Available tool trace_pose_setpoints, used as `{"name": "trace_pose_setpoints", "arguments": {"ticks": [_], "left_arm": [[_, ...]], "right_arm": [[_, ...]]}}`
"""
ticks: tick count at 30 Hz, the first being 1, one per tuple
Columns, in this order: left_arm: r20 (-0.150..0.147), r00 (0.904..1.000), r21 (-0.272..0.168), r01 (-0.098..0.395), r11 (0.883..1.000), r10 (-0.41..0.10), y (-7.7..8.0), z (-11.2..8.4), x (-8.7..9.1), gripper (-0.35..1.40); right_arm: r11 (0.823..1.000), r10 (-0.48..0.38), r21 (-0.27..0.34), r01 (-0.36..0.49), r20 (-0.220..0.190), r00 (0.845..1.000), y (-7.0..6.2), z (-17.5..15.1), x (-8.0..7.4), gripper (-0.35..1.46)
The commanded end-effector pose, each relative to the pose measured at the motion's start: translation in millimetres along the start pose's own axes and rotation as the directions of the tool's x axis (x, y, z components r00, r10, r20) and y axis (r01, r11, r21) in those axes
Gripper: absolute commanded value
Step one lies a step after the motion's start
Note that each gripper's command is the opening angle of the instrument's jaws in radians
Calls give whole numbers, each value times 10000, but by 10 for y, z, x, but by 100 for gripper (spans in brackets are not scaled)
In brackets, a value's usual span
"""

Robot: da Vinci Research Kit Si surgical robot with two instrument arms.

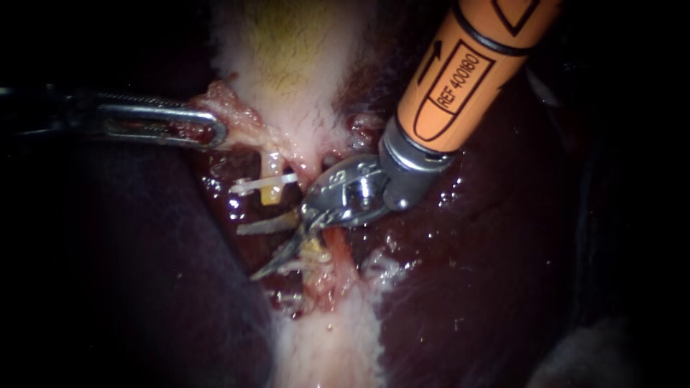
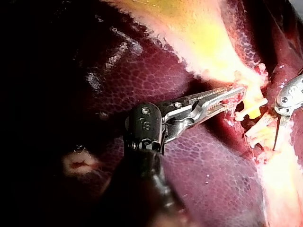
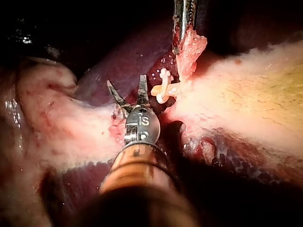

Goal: Go back from the cut left tube

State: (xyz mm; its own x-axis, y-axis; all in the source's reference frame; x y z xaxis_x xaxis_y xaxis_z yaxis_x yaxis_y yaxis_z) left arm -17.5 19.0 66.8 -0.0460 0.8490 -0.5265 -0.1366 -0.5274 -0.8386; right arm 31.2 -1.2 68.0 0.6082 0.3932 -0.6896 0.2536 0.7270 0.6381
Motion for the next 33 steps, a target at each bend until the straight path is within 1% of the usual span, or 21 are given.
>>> {"name": "trace_pose_setpoints", "arguments": {"ticks": [1,3,5,7,8,9,10,11,13,14,18,27,30,33], "left_arm": [[2,10000,-12,4,10000,-4,0,0,0,-35],[2,10000,-12,4,10000,-4,0,0,0,-35],[3,10000,-14,3,10000,-3,-1,0,0,-35],[3,10000,-14,3,10000,-3,-1,0,0,-35],[3,10000,-14,3,10000,-3,-1,0,0,-35],[3,10000,-15,3,10000,-3,-2,0,0,-35],[4,10000,-16,3,10000,-3,-2,0,0,-35],[4,10000,-18,3,10000,-3,-2,-1,0,-35],[7,10000,-23,2,10000,-2,-4,-1,0,-35],[8,10000,-25,2,10000,-2,-5,-1,0,-35],[12,10000,-34,0,10000,0,-7,-2,0,-35],[13,10000,-37,0,10000,0,-8,-2,-1,-35],[14,10000,-38,0,10000,0,-8,-3,-1,-35],[13,10000,-37,0,10000,0,-8,-3,-1,-35]], "right_arm": [[10000,-6,8,6,9,10000,0,0,-1,111],[10000,-6,-20,6,3,10000,0,0,-1,113],[9997,-11,-244,10,-49,10000,-1,-2,-1,120],[9973,-19,-730,8,-161,9999,-6,-5,-3,128],[9934,-17,-1151,-13,-257,9997,-11,-7,-5,135],[9873,-7,-1585,-50,-358,9994,-15,-10,-7,141],[9762,17,-2163,-124,-492,9988,-19,-12,-9,143],[9653,56,-2603,-208,-588,9983,-25,-17,-11,143],[9541,-76,-2993,-103,-585,9983,-34,-26,-16,143],[9459,-183,-3246,-10,-564,9982,-40,-33,-19,143],[9159,-493,-4005,277,-436,9978,-54,-62,-32,143],[8938,-704,-4454,527,-232,9973,-74,-139,-56,143],[8855,-654,-4622,482,-213,9976,-78,-158,-62,143],[8808,-554,-4720,383,-223,9982,-79,-171,-64,143]]}}
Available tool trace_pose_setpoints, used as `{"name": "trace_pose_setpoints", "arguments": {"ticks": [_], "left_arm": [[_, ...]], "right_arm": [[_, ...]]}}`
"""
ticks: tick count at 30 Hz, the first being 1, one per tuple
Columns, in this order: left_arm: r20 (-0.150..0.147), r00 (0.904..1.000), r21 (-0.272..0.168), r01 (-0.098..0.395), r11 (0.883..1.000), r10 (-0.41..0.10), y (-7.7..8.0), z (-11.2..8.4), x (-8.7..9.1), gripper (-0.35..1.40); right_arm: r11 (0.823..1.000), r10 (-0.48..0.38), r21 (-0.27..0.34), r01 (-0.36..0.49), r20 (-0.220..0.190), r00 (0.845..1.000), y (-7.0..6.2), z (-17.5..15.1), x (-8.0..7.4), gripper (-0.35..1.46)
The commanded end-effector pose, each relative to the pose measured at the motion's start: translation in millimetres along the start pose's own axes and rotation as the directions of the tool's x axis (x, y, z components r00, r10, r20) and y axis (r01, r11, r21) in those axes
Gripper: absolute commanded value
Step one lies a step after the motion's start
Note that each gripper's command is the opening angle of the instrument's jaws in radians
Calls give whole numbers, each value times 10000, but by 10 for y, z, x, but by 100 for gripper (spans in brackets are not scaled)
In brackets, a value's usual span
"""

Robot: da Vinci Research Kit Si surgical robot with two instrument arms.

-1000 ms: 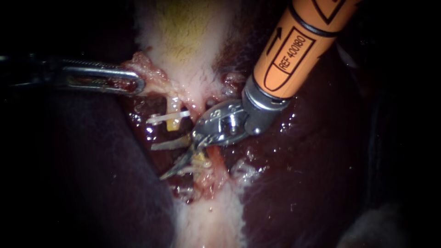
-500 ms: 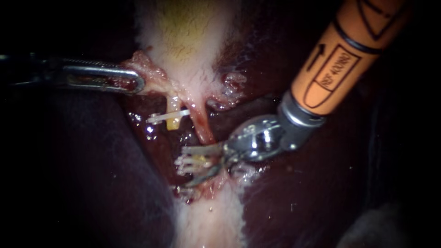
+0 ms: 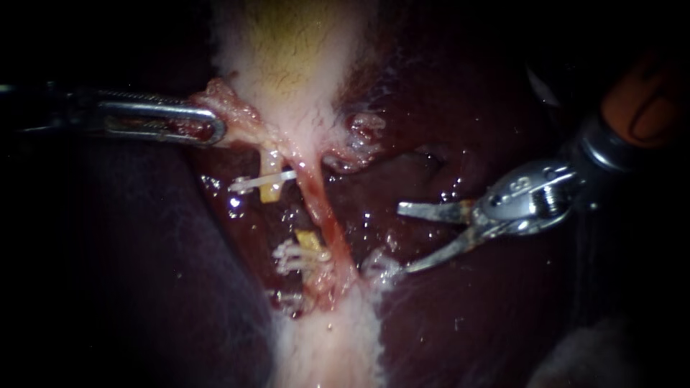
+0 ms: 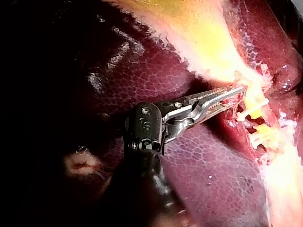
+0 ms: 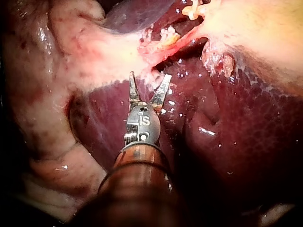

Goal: Go back from the cut left tube

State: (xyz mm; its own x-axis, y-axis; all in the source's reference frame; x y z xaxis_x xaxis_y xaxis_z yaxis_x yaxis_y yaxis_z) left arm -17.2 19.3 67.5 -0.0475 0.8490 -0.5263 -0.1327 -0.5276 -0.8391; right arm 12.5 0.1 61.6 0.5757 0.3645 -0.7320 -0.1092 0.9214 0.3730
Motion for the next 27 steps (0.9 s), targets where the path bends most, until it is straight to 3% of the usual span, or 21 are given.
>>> {"name": "trace_pose_setpoints", "arguments": {"ticks": [1,9,20,27], "left_arm": [[-2,10000,1,1,10000,-1,0,0,0,-35],[-5,10000,17,-26,10000,26,-6,3,-4,-35],[23,9997,142,-228,9996,228,-37,33,-24,-35],[89,9997,149,-220,9996,218,-49,38,-31,-35]], "right_arm": [[10000,6,3,-6,17,10000,1,-2,0,143],[10000,45,-42,-44,40,10000,3,-7,0,143],[10000,42,-38,-42,39,10000,3,-7,0,143],[10000,41,-38,-41,39,10000,3,-7,0,143]]}}
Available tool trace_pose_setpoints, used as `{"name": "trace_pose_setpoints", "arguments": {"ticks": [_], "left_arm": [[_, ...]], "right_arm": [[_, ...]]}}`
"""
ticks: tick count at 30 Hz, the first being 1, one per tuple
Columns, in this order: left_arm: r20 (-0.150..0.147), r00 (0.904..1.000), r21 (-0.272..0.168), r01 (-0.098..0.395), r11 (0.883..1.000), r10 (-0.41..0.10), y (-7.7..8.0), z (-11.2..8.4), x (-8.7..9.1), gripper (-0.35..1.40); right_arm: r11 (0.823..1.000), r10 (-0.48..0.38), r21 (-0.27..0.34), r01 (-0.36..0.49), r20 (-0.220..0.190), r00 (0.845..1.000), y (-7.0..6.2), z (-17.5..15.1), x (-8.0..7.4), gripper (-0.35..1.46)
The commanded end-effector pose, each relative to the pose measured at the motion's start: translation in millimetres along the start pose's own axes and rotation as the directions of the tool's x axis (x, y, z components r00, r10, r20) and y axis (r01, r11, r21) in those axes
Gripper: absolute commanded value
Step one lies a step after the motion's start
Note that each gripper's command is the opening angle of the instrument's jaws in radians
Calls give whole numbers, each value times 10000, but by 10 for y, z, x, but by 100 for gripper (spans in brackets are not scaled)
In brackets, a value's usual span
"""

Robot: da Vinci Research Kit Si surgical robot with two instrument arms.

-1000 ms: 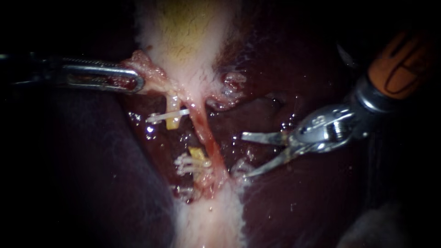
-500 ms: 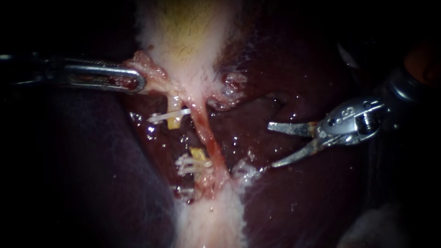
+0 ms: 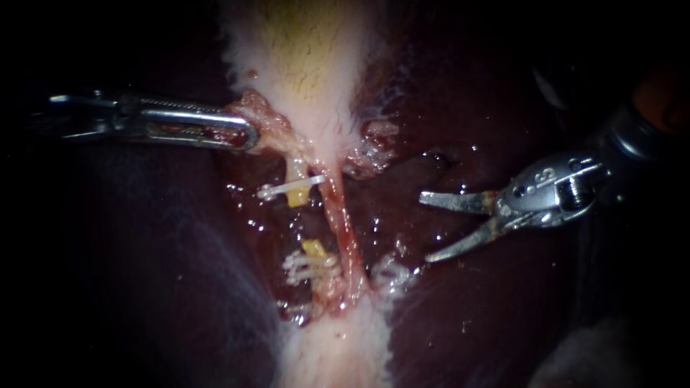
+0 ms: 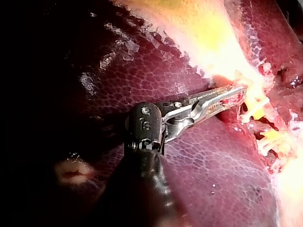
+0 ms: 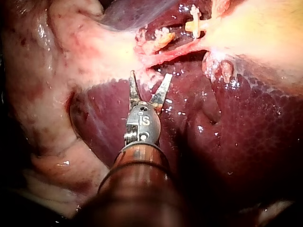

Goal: Go back from the cut left tube

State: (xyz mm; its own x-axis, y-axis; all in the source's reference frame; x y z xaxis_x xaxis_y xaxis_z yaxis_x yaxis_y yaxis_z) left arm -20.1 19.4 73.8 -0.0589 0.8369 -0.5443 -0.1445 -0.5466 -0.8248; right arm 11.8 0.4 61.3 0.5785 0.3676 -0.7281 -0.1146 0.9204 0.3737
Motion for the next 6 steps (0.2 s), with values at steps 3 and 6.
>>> {"name": "trace_pose_setpoints", "arguments": {"ticks": [3,6], "left_arm": [[3,10000,21,70,10000,-70,0,0,0,-35],[2,10000,26,71,10000,-71,0,0,0,-35]], "right_arm": [[10000,1,1,-1,-1,10000,0,0,0,143],[10000,2,29,-2,-4,10000,0,0,1,145]]}}
